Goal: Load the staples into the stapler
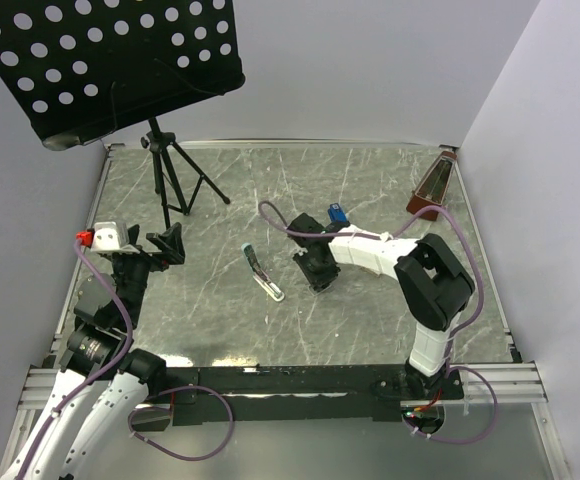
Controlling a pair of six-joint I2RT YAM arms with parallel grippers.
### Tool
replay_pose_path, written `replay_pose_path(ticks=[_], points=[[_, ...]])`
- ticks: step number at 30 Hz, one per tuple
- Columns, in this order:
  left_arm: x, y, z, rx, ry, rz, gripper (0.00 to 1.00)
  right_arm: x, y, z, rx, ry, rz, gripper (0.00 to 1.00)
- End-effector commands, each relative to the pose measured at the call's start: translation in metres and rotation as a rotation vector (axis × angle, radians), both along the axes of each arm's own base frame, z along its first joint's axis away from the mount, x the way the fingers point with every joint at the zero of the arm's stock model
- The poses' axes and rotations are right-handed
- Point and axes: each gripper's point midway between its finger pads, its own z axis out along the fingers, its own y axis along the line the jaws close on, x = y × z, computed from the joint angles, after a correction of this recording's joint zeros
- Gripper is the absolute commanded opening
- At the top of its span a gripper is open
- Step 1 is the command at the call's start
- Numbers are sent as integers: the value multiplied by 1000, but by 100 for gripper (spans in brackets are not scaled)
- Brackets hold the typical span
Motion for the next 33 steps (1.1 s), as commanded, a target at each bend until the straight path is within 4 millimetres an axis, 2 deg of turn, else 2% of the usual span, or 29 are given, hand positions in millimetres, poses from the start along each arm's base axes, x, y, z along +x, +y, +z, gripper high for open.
replay_pose_path(ticks=[1, 3, 8, 20, 23, 25, 29, 32, 33], points=[[-1, -1, 12, -17, -45, -8, 99, 0, -7, -12, -107, -23, 30, 33], [-1, -1, 12, -17, -45, -10, 99, -1, -6, -12, -113, -28, 33, 32], [-1, -2, 11, -17, -43, -15, 99, 1, -7, -2, -104, -47, 26, 20], [-3, -1, 14, -21, -53, -18, 99, 12, 2, 57, -35, -136, 14, 20], [-4, -1, 15, -24, -58, -18, 99, 12, 5, 64, -13, -142, 10, 20], [-5, -1, 15, -24, -59, -19, 99, 11, 8, 67, 9, -136, 12, 20], [-6, -1, 15, -25, -62, -22, 99, 21, 18, 71, 32, -161, 8, 20], [-7, -1, 16, -27, -65, -24, 99, 34, 24, 66, 11, -170, 6, 21], [-7, -2, 16, -27, -65, -26, 99, 37, 26, 57, -9, -154, 12, 22]])
